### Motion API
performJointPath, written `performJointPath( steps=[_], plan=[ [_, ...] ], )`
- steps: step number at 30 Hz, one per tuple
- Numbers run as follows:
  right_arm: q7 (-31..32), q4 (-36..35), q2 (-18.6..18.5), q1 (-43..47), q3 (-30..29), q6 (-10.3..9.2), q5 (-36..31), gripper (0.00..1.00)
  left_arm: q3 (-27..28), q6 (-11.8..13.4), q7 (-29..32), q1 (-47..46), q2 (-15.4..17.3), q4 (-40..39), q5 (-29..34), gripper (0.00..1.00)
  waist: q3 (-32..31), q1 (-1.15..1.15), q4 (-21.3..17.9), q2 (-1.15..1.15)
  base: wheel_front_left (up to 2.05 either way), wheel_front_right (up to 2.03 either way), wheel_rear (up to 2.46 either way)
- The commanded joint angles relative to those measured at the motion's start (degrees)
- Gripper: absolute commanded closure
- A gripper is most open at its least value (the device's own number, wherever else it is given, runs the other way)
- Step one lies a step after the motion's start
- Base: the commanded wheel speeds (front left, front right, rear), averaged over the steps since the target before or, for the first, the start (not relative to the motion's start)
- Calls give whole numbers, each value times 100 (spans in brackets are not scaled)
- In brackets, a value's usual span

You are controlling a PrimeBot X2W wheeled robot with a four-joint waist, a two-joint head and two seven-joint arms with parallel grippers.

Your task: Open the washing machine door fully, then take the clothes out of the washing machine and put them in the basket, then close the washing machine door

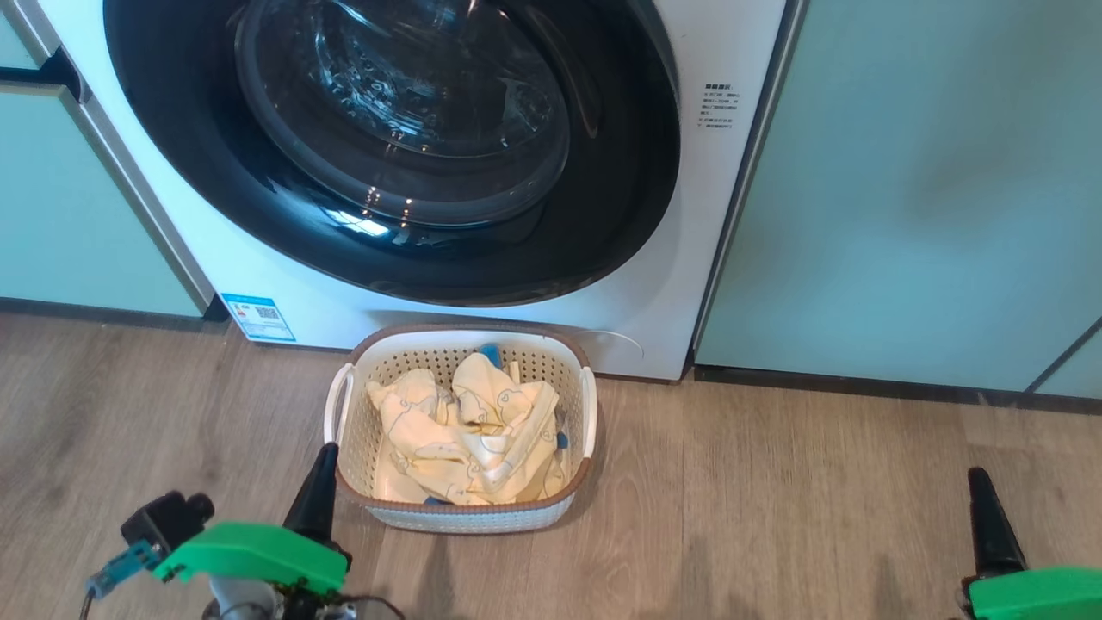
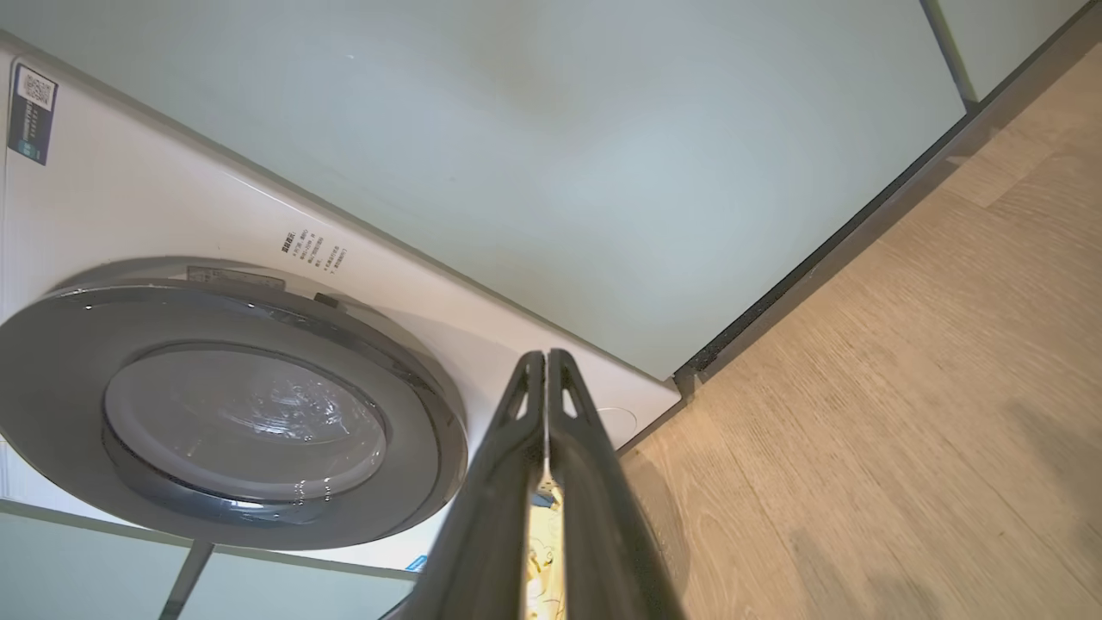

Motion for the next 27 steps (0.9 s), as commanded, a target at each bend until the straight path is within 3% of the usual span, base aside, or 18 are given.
performJointPath(
  steps=[1,27],
  plan=[
    [59,-165,-121,-356,6,-10,155,100,119,-31,58,-318,36,-141,-159,100,-5,0,1,0,0,0,0],
    [473,-74,-131,-581,-150,-15,1720,100,220,-44,478,-513,44,-8,-1878,100,-111,0,25,0,0,0,0]
  ],
)
